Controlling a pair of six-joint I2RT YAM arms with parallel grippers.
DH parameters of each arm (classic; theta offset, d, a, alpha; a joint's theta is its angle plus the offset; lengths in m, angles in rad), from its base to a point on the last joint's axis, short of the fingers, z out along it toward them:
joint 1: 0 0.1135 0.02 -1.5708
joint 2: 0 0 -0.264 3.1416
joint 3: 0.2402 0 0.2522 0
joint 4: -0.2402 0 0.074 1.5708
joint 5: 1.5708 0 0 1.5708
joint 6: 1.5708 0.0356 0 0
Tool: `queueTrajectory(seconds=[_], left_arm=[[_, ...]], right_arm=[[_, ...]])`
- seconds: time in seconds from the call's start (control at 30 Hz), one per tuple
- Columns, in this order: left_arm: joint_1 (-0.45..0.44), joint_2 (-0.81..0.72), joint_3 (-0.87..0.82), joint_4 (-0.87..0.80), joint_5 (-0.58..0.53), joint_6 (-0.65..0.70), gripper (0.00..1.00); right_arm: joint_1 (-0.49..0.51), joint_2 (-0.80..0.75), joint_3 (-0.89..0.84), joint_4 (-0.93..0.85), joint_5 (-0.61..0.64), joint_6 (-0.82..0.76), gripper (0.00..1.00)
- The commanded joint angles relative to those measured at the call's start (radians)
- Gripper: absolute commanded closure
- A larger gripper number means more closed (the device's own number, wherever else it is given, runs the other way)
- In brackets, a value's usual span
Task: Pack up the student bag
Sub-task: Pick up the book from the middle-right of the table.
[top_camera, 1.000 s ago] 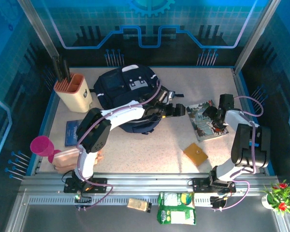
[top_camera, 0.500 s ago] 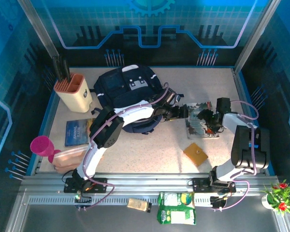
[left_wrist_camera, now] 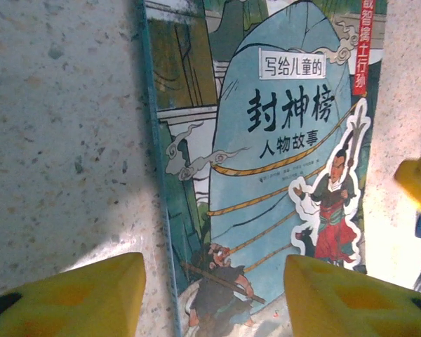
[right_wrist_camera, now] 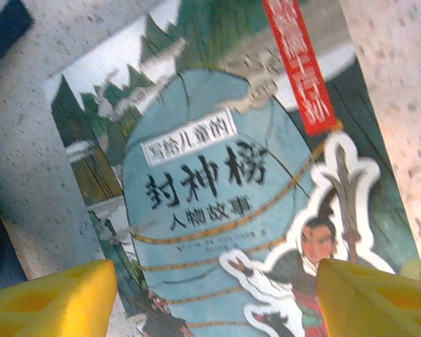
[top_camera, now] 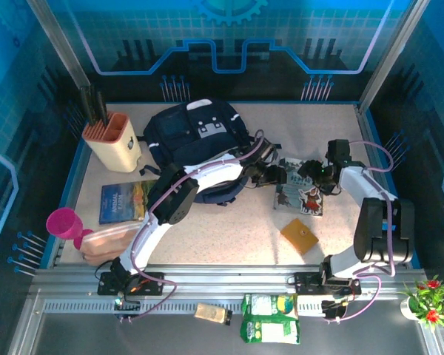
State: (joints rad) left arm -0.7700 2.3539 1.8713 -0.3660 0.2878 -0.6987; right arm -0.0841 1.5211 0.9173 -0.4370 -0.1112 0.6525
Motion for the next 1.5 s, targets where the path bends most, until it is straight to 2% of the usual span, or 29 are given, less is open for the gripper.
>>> queueTrajectory(seconds=[0.0,0.23,0.73,1.03,1.17,1.33,1.47], left_arm=[[-0.008,0.035,0.045,-0.047,-0.013,0.007,0.48],[-0.009,0.065,0.065,-0.054,-0.003,-0.014,0.49],[-0.010,0.118,0.104,-0.046,0.087,-0.067,0.49],[0.002,0.069,0.101,0.068,0.253,-0.068,0.51],[0.003,0.035,0.062,0.124,0.266,-0.061,0.56],[0.000,0.063,0.049,0.135,0.297,-0.088,0.69],[-0.010,0.067,0.032,0.165,0.309,-0.103,0.71]], right_arm=[[-0.006,0.070,0.040,-0.032,0.005,-0.061,0.27],[-0.021,0.137,0.040,-0.026,-0.039,-0.074,0.26],[-0.044,0.167,-0.051,0.032,-0.129,-0.044,0.25],[-0.062,0.171,-0.095,0.079,-0.186,-0.020,0.25],[-0.071,0.170,-0.109,0.099,-0.216,-0.013,0.26],[-0.076,0.162,-0.135,0.135,-0.250,-0.007,0.26],[-0.078,0.167,-0.154,0.160,-0.274,-0.002,0.27]])
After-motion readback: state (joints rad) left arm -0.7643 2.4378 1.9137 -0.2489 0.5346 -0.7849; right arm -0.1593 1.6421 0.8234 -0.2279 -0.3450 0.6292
